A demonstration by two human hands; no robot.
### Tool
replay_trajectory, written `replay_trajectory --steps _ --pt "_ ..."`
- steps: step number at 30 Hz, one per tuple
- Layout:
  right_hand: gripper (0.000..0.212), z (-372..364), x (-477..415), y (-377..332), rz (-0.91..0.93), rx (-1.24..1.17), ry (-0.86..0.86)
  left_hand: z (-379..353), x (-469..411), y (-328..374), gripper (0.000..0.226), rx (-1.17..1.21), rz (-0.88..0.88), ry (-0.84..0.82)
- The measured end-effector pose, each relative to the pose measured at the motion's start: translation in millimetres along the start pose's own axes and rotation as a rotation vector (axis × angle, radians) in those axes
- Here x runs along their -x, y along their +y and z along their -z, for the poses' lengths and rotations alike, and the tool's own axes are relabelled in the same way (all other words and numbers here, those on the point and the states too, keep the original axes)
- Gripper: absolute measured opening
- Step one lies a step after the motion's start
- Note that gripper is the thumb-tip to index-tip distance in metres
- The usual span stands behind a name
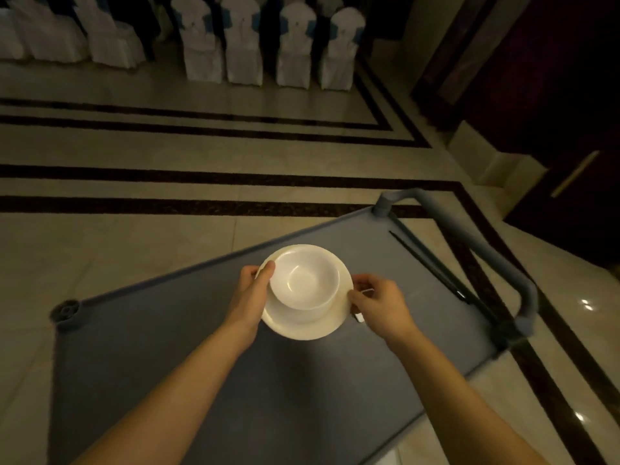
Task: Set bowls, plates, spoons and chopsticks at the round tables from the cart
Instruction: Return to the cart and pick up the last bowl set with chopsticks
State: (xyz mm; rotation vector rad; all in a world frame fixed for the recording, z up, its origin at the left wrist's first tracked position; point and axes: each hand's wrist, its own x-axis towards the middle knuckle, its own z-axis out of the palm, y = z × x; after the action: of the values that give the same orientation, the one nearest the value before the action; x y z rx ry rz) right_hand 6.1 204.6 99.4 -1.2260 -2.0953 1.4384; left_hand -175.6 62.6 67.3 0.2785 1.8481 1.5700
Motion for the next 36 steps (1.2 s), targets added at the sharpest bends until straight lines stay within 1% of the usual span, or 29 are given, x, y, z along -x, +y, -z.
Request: replay_trajectory --steps 5,10,11,12,14,16,17,21,24,28,31,36 --pt "0.021 48 14 15 -0.035 -0.008 0.070 -57 5 9 0.022 0.061 0.004 -0.038" --pt "0.012 90 4 31 -0.020 -0.078 0.106 -106 4 17 0.022 0.075 -0.002 -0.019" --pt "0.013 98 0 36 -0.013 -0.113 0.114 -115 2 19 0.023 0.074 -0.004 -0.010" --pt "0.018 107 -6 40 -0.024 -0.157 0.123 -124 0 20 0.025 0.073 -0.004 -0.003" --pt "0.029 126 -23 53 -0.097 -0.250 0.158 -142 -6 22 0.026 0.069 0.000 0.012" --pt "0.030 144 -44 71 -0.163 -0.248 0.206 -161 -14 23 0.025 0.070 0.005 0.033" --pt "0.028 153 -56 82 -0.172 -0.180 0.219 -170 -18 24 0.024 0.073 0.009 0.048" --pt "0.011 178 -100 131 -0.131 0.244 0.207 -200 -39 23 0.024 0.068 0.041 0.118" --pt "0.023 190 -133 157 -0.102 0.483 0.168 -216 -54 20 0.025 0.056 0.053 0.156" --pt "0.035 192 -168 173 -0.058 0.686 0.057 -233 -70 13 0.024 0.051 0.071 0.202" --pt "0.037 192 -187 178 -0.029 0.800 -0.003 -241 -82 5 0.021 0.048 0.082 0.232" --pt "0.036 194 -204 176 -0.037 0.954 -0.074 -248 -91 2 0.017 0.058 0.087 0.264"
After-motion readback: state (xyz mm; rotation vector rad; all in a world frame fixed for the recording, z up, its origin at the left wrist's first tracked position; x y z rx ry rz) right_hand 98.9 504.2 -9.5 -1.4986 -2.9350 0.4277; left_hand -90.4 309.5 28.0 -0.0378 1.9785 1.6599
